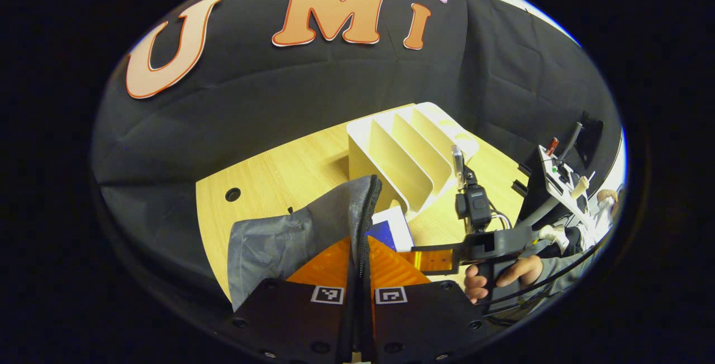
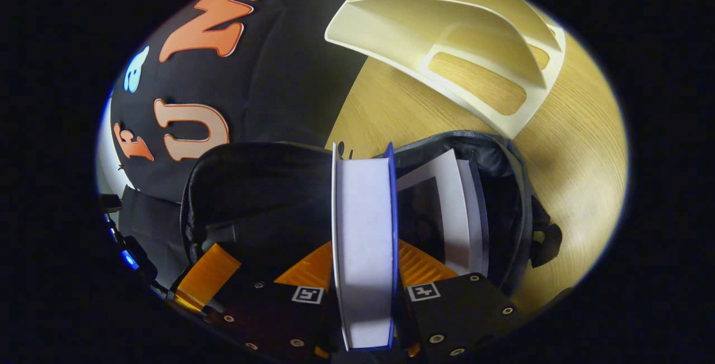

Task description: Open the schoolbag, grab two books from the bookshelf and put them into the schoolbag.

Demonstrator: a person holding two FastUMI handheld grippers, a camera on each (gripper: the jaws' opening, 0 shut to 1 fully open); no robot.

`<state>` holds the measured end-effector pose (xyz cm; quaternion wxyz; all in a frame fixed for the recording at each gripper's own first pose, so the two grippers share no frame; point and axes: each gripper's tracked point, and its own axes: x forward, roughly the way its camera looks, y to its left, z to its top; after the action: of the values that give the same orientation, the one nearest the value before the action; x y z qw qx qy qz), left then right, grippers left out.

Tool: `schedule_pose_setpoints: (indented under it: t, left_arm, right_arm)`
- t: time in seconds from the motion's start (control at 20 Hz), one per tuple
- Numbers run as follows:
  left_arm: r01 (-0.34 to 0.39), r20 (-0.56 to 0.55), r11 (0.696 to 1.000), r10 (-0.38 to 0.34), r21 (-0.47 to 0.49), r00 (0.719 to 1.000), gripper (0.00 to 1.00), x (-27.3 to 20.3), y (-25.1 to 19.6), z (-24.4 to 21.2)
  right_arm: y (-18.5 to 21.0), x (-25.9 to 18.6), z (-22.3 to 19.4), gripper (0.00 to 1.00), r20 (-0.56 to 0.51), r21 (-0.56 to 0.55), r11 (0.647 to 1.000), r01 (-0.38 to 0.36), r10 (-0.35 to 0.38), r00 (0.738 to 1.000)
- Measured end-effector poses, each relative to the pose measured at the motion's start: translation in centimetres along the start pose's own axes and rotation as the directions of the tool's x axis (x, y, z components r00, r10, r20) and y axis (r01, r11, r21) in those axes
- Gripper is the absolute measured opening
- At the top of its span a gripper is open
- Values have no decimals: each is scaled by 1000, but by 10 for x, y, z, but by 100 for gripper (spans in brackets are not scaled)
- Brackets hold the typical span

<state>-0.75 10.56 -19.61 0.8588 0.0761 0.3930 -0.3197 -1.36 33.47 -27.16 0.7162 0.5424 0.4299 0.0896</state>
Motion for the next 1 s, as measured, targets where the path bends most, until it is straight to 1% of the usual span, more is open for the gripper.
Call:
schedule_pose_setpoints:
  t: [0.1,0.15,0.2,0.25,0.3,0.35,0.4,0.45,0.5,0.6,0.7,0.75,0.8,0.85,0.9,0.95,1.0]
  left_arm:
    - [10,4,1000,-10,-11,1000,6,0,-1,1]
    - [10,9,1000,-9,-16,1000,9,0,-1,1]
    - [7,8,1000,-7,-22,1000,6,2,0,0]
    - [-1,9,1000,2,-31,1000,7,4,1,-2]
    - [-8,12,999,9,-33,1000,6,3,4,-2]
    - [-23,17,999,23,-33,1000,7,3,5,-3]
    - [-38,16,999,38,-33,999,6,3,8,-5]
    - [-51,10,998,51,-35,999,6,3,9,-10]
    - [-61,4,998,61,-31,998,6,4,8,-14]
    - [-68,-7,997,68,-25,998,9,6,1,-18]
    - [-99,-22,995,98,-19,995,13,9,-7,-21]
    - [-128,-23,992,128,-9,992,20,10,-9,-22]
    - [-149,-16,989,149,7,989,24,12,-15,-21]
    - [-156,-9,987,156,21,988,36,12,-25,-18]
    - [-160,0,987,160,30,987,43,14,-35,-14]
    - [-163,0,986,163,29,987,53,16,-46,-12]
    - [-186,-2,982,186,18,982,64,19,-51,-10]
  right_arm:
    - [0,6,-5,41,-15,-16,1000,7,-8,1000]
    - [-2,8,-7,42,-27,-25,999,23,-24,999]
    - [-7,8,-9,45,-38,-42,997,59,-60,997]
    - [-11,6,-9,50,-38,-83,992,92,-96,995]
    - [-16,-3,-5,59,-32,-150,979,135,-142,989]
    - [-24,-12,-2,62,-31,-226,959,173,-185,982]
    - [-31,-25,7,73,-14,-286,934,212,-225,974]
    - [-35,-38,14,79,5,-329,912,244,-257,966]
    - [-34,-50,22,86,25,-360,896,262,-272,962]
    - [-27,-71,42,92,79,-394,873,288,-280,957]
    - [-26,-95,66,94,135,-421,853,307,-276,952]
    - [-23,-105,79,95,164,-445,841,308,-262,951]
    - [-24,-116,92,95,198,-469,821,324,-260,945]
    - [-26,-128,106,96,234,-494,795,352,-269,934]
    - [-30,-138,120,97,270,-516,767,381,-276,922]
    - [-29,-151,136,97,310,-535,741,407,-276,910]
    - [-22,-163,151,97,347,-548,723,421,-261,901]
